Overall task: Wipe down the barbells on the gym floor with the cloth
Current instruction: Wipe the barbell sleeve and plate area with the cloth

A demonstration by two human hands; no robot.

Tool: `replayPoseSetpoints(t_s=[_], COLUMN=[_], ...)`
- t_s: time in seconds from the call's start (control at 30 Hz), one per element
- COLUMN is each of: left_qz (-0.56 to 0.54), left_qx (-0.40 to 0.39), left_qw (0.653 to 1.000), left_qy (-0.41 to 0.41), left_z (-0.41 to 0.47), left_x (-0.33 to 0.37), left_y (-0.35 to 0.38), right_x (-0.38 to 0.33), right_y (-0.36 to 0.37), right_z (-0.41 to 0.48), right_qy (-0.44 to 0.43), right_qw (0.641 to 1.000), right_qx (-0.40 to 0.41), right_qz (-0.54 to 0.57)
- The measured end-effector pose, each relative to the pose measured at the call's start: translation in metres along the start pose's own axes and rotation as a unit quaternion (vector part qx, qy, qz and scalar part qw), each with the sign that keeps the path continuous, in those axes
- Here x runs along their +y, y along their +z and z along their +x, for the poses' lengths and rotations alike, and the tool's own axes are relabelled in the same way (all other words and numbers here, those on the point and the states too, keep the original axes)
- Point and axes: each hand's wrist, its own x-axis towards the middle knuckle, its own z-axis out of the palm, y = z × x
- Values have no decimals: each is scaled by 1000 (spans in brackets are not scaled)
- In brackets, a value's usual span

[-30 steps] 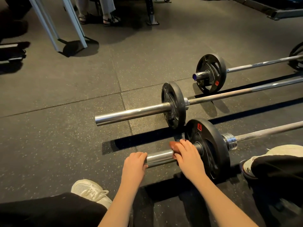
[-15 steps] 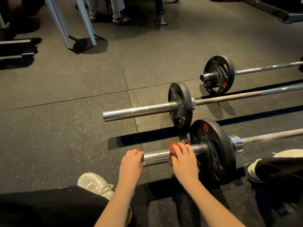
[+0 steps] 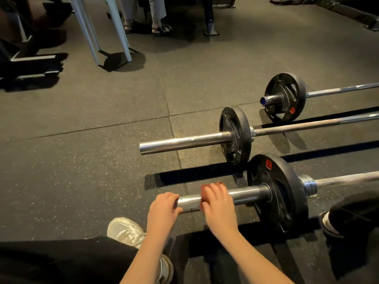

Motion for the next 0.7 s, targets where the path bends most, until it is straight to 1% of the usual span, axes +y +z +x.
replayPoseSetpoints(t_s=[0.03,0.1,0.13,0.17,0.2,0.27,0.3,0.33,0.37,0.47,0.5,0.53,0.57,0.6,0.63,0.7], left_qz=[-2,-22,-36,-54,-75,-122,-139,-156,-174,-212,-222,-234,-247,-261,-276,-305], left_qx=[-1,-11,-22,-34,-44,-61,-69,-76,-79,-79,-80,-82,-83,-86,-88,-93], left_qw=[1000,1000,999,998,996,989,985,981,977,968,965,962,959,954,950,940], left_qy=[-2,-5,-9,-18,-32,-60,-70,-82,-92,-108,-110,-113,-115,-117,-118,-122], left_z=[0,-3,-5,-7,-9,-13,-14,-15,-16,-16,-16,-16,-16,-16,-17,-17], left_x=[-1,-3,-5,-8,-12,-20,-24,-27,-29,-32,-31,-31,-31,-31,-30,-28], left_y=[0,0,0,-1,-2,-3,-3,-2,-2,1,1,1,0,0,-1,-3], right_x=[-11,-13,-5,6,16,23,16,5,-10,-40,-40,-35,-29,-23,-18,-20], right_y=[1,-4,-7,-9,-11,-9,-3,5,14,30,29,26,21,17,16,21], right_z=[0,7,11,14,16,13,11,8,5,5,10,15,18,19,18,15], right_qy=[-47,-120,-140,-145,-130,-58,-22,-6,-16,-142,-162,-167,-167,-161,-136,-85], right_qw=[999,990,986,986,990,998,999,999,999,988,985,984,984,985,988,993], right_qx=[-26,-78,-87,-80,-55,5,22,30,27,-10,-29,-53,-53,-24,8,38], right_qz=[-4,-16,-19,-20,-23,-26,-24,-24,-31,-59,-52,-40,-38,-54,-76,-74])
